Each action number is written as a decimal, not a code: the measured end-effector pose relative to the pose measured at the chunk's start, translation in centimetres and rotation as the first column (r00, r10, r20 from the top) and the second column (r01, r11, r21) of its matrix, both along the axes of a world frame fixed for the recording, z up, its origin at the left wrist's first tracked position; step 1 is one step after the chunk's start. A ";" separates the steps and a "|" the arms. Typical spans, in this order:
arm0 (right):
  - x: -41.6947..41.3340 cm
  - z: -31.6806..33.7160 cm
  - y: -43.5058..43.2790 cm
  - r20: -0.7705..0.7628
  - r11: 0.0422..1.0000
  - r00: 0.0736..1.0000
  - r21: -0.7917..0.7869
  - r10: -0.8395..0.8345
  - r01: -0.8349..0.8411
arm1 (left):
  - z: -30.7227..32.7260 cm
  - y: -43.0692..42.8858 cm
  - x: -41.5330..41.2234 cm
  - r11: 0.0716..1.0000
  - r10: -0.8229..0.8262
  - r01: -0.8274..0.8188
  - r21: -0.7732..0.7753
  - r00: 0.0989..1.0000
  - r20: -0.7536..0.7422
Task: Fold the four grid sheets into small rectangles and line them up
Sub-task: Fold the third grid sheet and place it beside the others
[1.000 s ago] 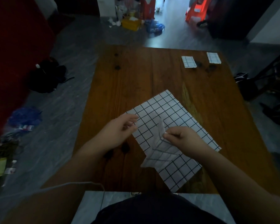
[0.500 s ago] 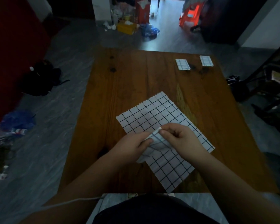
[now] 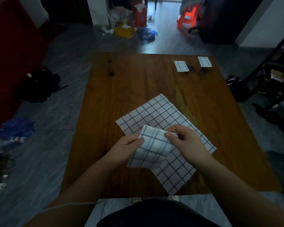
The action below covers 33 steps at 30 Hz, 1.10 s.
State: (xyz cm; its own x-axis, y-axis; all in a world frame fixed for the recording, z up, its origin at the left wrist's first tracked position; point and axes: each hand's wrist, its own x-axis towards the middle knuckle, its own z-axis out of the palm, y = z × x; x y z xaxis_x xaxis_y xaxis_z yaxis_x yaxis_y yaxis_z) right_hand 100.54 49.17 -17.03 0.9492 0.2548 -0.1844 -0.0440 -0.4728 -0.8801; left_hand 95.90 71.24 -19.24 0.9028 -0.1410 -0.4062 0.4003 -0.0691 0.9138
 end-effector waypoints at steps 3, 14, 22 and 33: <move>-0.2 0.1 0.4 0.015 1.000 1.000 -0.007 -0.001 0.001 | 0.3 -0.3 0.3 1.000 0.001 0.001 -0.024 0.997 0.074; 0.2 0.2 -0.1 0.006 0.999 0.999 0.033 -0.040 0.040 | 0.8 -1.3 1.2 0.971 0.235 -0.238 -0.004 0.953 0.192; 0.0 -0.8 -0.8 -0.082 0.987 0.989 0.089 -0.124 0.131 | -0.4 -1.0 0.9 0.988 0.150 -0.151 0.018 0.986 0.069; -0.5 -0.6 0.9 0.021 0.899 0.948 -0.326 0.317 -0.293 | -0.1 -1.3 1.4 0.910 -0.233 0.158 0.384 0.960 0.158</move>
State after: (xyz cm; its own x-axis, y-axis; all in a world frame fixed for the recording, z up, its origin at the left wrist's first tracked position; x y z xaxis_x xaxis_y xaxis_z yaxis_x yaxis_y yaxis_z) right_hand 100.01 50.02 -17.62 0.8480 0.4741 -0.2369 0.2046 -0.7052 -0.6788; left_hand 97.27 69.96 -19.34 0.9387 -0.1995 -0.2811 0.1601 -0.4699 0.8681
